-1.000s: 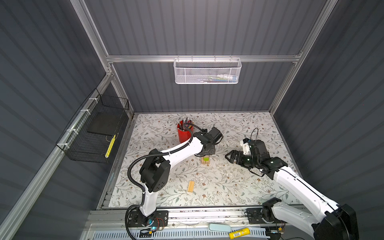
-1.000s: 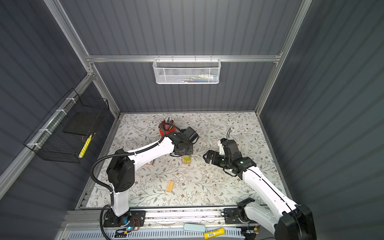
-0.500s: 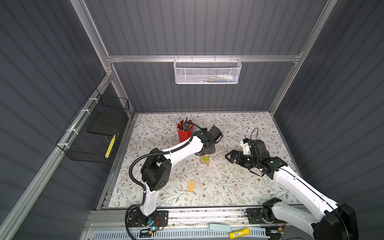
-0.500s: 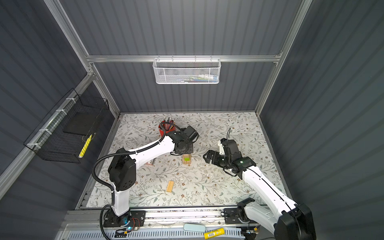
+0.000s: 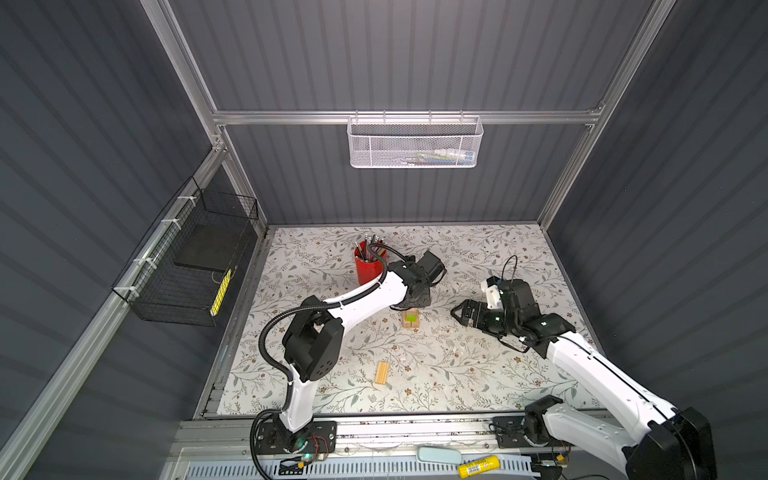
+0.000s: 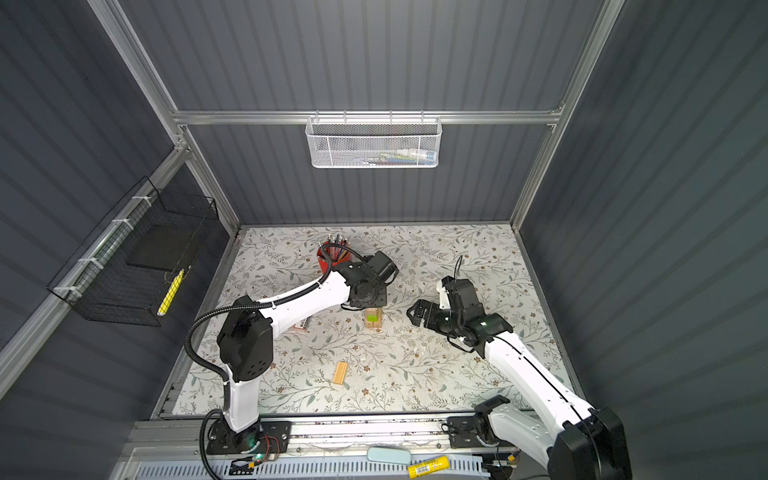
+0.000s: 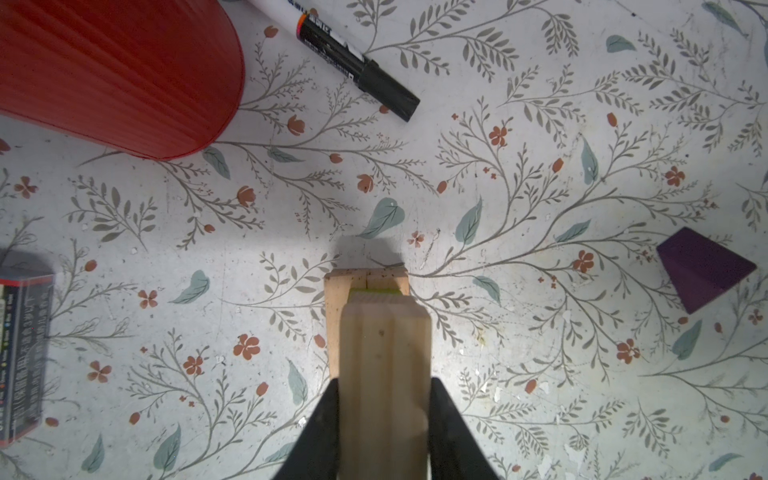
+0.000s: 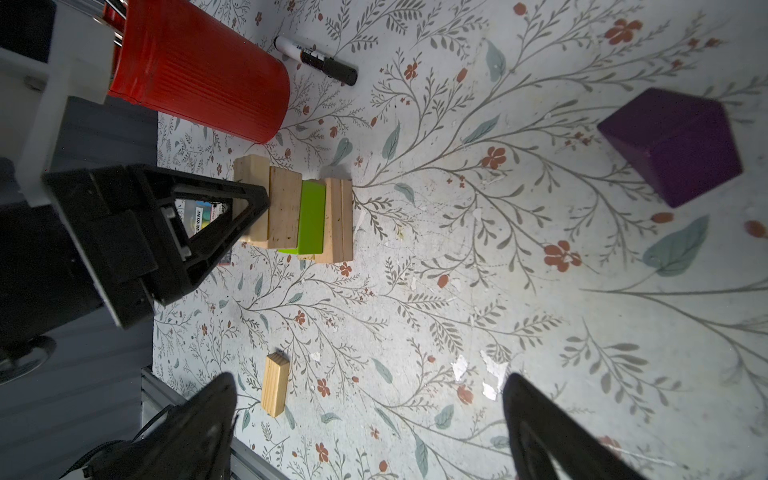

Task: Build the wood block tower
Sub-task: 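Lower the small wooden block onto the top of the stack with the left gripper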

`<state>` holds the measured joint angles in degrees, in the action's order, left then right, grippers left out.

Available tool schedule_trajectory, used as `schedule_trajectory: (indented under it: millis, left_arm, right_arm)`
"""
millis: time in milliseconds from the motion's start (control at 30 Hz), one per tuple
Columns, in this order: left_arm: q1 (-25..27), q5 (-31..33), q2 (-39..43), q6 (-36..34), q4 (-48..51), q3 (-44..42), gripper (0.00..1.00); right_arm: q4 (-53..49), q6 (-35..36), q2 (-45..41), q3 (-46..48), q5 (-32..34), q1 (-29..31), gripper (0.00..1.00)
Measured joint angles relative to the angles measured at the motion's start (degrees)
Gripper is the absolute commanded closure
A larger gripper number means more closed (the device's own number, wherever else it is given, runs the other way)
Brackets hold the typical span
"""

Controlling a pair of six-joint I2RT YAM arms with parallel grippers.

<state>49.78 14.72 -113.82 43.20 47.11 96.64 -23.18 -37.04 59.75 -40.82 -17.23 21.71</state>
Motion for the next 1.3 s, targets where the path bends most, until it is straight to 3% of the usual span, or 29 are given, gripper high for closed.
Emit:
schedule_trajectory:
  millis: [133,300,700,900,1100,1300]
  left_arm:
    - [0.0,-0.2,0.0,-0.3,0.7,0.0,0.54]
    - [0.0,-0.7,0.0,-0.6,1.3,0.0,0.53]
    - [0.0,-2.4,0.0,-1.4,1.3,0.0,0.65]
    - [0.0,-2.4,0.0,-1.7,1.4,0.0,0.65]
    - [0.0,-2.6,0.0,-2.6,1.8,0.0,0.55]
    - [0.0,-3.0,0.0,-2.8,1.8,0.0,0.52]
  right_arm:
    - [0.0,0.0,0.0,0.0,-0.4,0.0,0.01]
    - [0.0,0.0,0.0,0.0,-0.4,0.0,0.01]
    - [1.0,0.0,0.0,0.3,-0.8,-0.4,0.01]
    - [1.7,0.0,0.0,0.3,-0.8,-0.4,0.01]
    - [2.2,0.0,0.1,0.3,-0.8,-0.4,0.01]
    - [2.2,0.0,0.1,0.3,-0.9,-0.5,0.01]
